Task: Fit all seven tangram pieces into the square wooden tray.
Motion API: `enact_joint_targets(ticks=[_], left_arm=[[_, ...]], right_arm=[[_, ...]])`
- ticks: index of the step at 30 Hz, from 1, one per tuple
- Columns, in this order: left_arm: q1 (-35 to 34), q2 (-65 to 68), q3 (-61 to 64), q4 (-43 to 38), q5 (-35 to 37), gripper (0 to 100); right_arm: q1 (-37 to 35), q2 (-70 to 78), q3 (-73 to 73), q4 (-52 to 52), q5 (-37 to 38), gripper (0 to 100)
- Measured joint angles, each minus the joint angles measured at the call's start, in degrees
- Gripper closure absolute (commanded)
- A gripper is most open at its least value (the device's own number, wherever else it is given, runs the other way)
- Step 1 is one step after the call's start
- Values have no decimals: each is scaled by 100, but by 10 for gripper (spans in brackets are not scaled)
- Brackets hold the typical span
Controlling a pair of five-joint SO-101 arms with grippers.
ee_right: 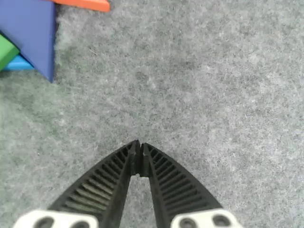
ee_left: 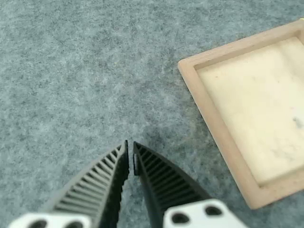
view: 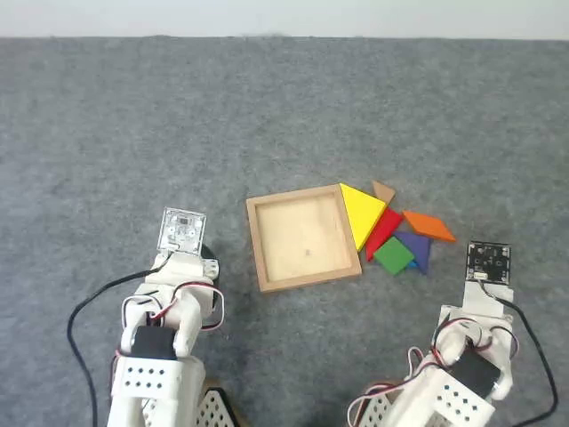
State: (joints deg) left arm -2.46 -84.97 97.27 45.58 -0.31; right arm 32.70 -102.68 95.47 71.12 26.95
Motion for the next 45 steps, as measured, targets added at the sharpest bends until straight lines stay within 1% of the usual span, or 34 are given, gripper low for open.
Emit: enact_joint_targets(ticks=[45], left_arm=[[0,-9,0,88,0,985]], right_arm=[[0,0,0,0,0,985]])
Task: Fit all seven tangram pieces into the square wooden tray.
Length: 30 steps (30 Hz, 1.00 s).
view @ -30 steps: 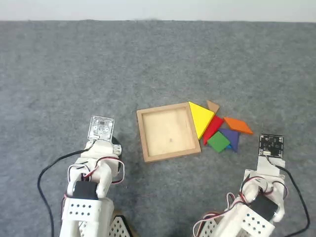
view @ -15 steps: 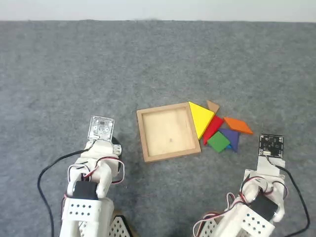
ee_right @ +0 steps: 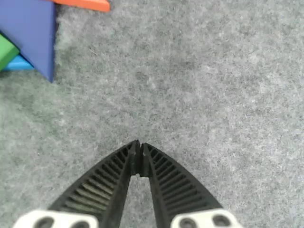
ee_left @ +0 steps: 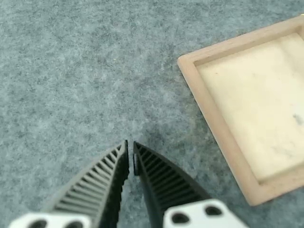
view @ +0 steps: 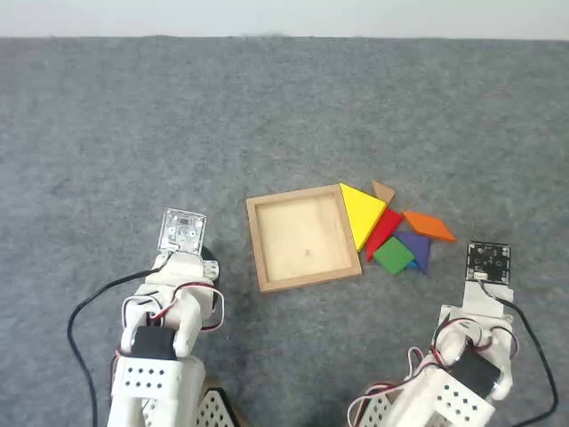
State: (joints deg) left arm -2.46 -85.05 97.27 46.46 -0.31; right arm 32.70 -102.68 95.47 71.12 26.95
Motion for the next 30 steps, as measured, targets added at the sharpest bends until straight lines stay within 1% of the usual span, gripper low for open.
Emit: enact_joint_targets(ticks=[6,12,20,22,25,26,29,30], left_arm=[[0,0,0,0,0,985],[0,0,0,0,0,985],[0,0,0,0,0,985],[0,0,0,0,0,985],[0,0,0,0,0,985],[0,0,0,0,0,985],[0,0,0,0,0,985],[0,0,0,0,0,985]], right_arm=[[-18,0,0,0,-9,985],[-1046,0,0,0,0,983],[-2136,0,0,26,0,983],[-2277,0,0,158,0,983],[-2286,0,0,70,97,982],[-2198,0,0,-26,264,981],[-1741,0,-26,-334,809,944],[-1512,0,-149,-360,826,919]])
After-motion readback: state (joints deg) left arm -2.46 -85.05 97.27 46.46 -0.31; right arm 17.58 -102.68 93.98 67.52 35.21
